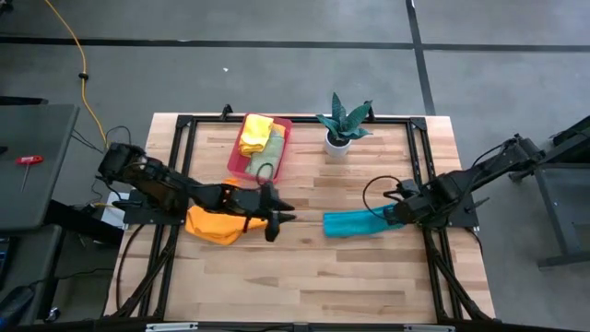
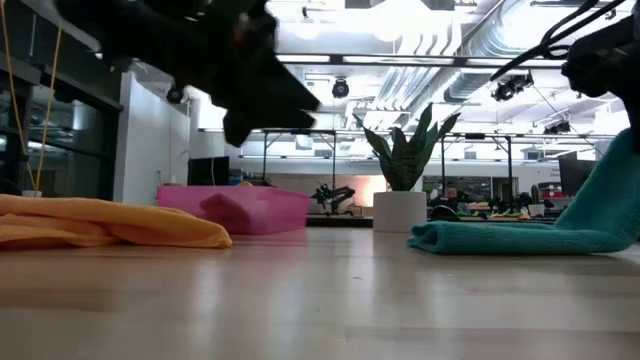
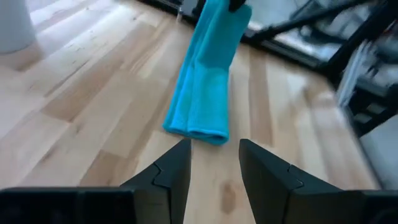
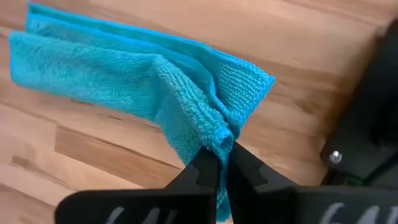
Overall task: Fold microfiber towels
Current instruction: Fold the blue microfiber cloth
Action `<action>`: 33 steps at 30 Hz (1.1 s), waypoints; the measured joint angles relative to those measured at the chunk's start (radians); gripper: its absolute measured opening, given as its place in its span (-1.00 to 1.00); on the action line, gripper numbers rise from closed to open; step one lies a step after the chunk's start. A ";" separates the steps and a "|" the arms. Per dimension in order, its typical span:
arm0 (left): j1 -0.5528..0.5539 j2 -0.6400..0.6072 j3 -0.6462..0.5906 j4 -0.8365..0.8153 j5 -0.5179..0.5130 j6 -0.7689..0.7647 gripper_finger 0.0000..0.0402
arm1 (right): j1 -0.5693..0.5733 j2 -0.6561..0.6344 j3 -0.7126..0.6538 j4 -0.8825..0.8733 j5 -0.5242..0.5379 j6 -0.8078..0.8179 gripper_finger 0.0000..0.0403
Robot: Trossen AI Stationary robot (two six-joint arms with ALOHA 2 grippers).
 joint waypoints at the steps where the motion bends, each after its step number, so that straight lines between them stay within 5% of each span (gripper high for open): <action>1: 0.000 0.024 0.027 -0.021 0.000 0.024 -0.40 | 0.000 0.001 0.001 -0.003 -0.005 0.022 -1.00; 10: -0.016 0.338 0.285 -0.082 0.025 0.151 -0.59 | 0.000 0.060 0.002 0.066 0.020 0.179 -1.00; 17: -0.016 0.533 0.435 -0.077 0.126 0.205 -0.96 | 0.000 0.113 0.002 0.106 0.038 0.179 -1.00; 33: 0.001 0.611 0.484 -0.091 0.087 0.200 -1.00 | 0.000 0.135 0.002 0.223 0.063 0.212 -1.00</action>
